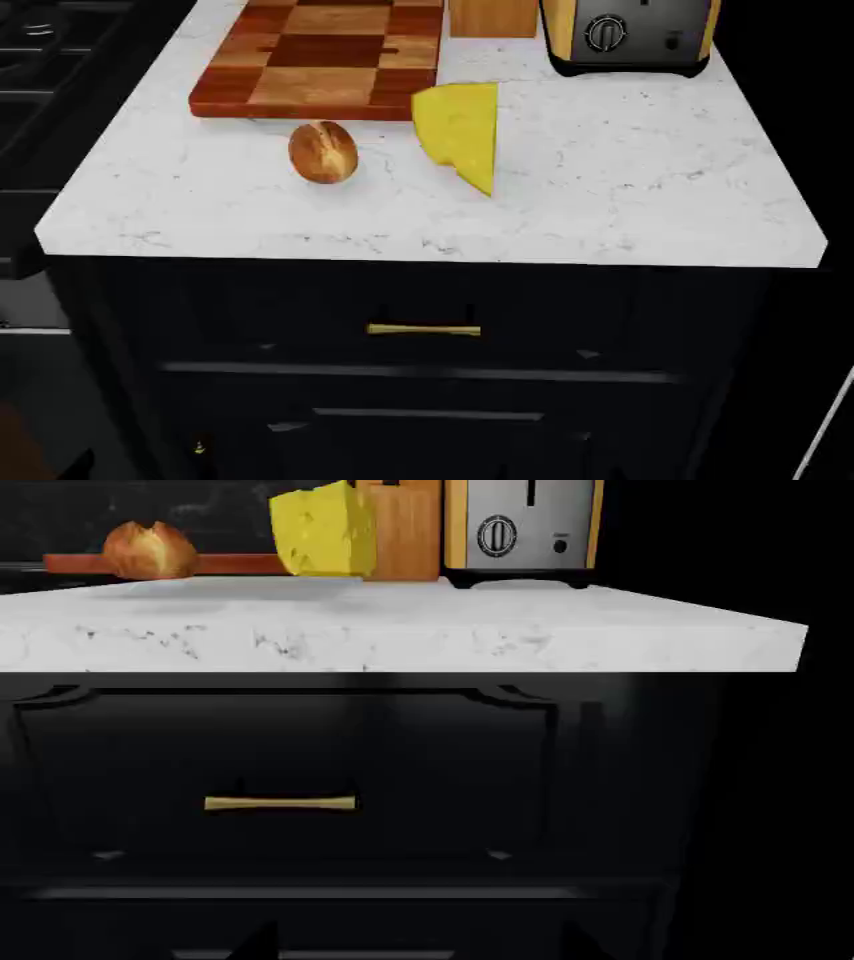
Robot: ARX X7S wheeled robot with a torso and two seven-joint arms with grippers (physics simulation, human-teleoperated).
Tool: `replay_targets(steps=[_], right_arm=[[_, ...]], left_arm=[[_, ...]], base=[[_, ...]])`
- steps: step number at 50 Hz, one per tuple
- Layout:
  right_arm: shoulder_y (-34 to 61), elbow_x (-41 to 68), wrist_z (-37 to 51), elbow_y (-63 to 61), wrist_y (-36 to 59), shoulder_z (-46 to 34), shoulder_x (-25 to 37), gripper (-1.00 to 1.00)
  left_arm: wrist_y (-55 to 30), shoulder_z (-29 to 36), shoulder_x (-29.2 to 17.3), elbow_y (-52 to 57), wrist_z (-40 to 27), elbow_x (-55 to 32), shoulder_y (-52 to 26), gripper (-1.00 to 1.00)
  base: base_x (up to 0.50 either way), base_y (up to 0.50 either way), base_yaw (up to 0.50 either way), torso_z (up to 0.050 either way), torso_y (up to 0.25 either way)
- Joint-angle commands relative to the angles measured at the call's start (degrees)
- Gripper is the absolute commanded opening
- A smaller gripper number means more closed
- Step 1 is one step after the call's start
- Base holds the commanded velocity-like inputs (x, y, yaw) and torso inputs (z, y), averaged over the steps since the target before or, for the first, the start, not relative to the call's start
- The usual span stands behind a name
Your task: Place the bread and cheese on the cutting board.
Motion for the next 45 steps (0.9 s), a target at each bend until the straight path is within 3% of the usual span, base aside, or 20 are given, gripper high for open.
replay_targets(steps=[1, 14, 15, 16, 31, 45], right_arm=[[0.00, 0.54, 0.72, 0.00, 0.00, -0.72, 0.54, 1.00], [-0.15, 3.16, 2.29, -0.14, -1.67, -3.66, 2.70, 1.00], [0.48, -36.48, 13.40, -8.57, 11.73, -9.78, 4.25, 1.00], [-0.35, 1.43, 1.21, -0.35, -0.95, 0.03, 0.46, 1.00], [-0.43, 2.20, 4.93, -1.41, 0.57, -3.57, 3.35, 1.00], [-0.81, 3.50, 5.98, -2.31, -0.75, -4.90, 4.37, 1.00]], left_arm=[[0.76, 2.70, -2.19, -1.04, -2.66, 0.00, -0.39, 1.00], [0.09, 4.40, -3.56, 0.65, -3.84, -3.46, 0.33, 1.00], [23.61, 10.65, -5.78, 3.47, -2.40, 20.04, 6.16, 1.00], [-1.27, 0.99, -0.56, 0.80, -1.10, 0.36, -0.21, 1.00], [-1.70, 4.21, -3.15, 2.22, -3.58, -1.87, 0.16, 1.00], [-1.16, 5.65, -4.33, 1.54, -4.53, -3.14, -0.04, 1.00]], base=[[0.00, 0.00, 0.00, 0.000, 0.000], [0.00, 0.00, 0.00, 0.000, 0.000], [0.00, 0.00, 0.00, 0.000, 0.000], [0.00, 0.00, 0.00, 0.000, 0.000], [-0.01, 0.00, 0.00, 0.000, 0.000], [-0.50, 0.09, 0.00, 0.000, 0.000]])
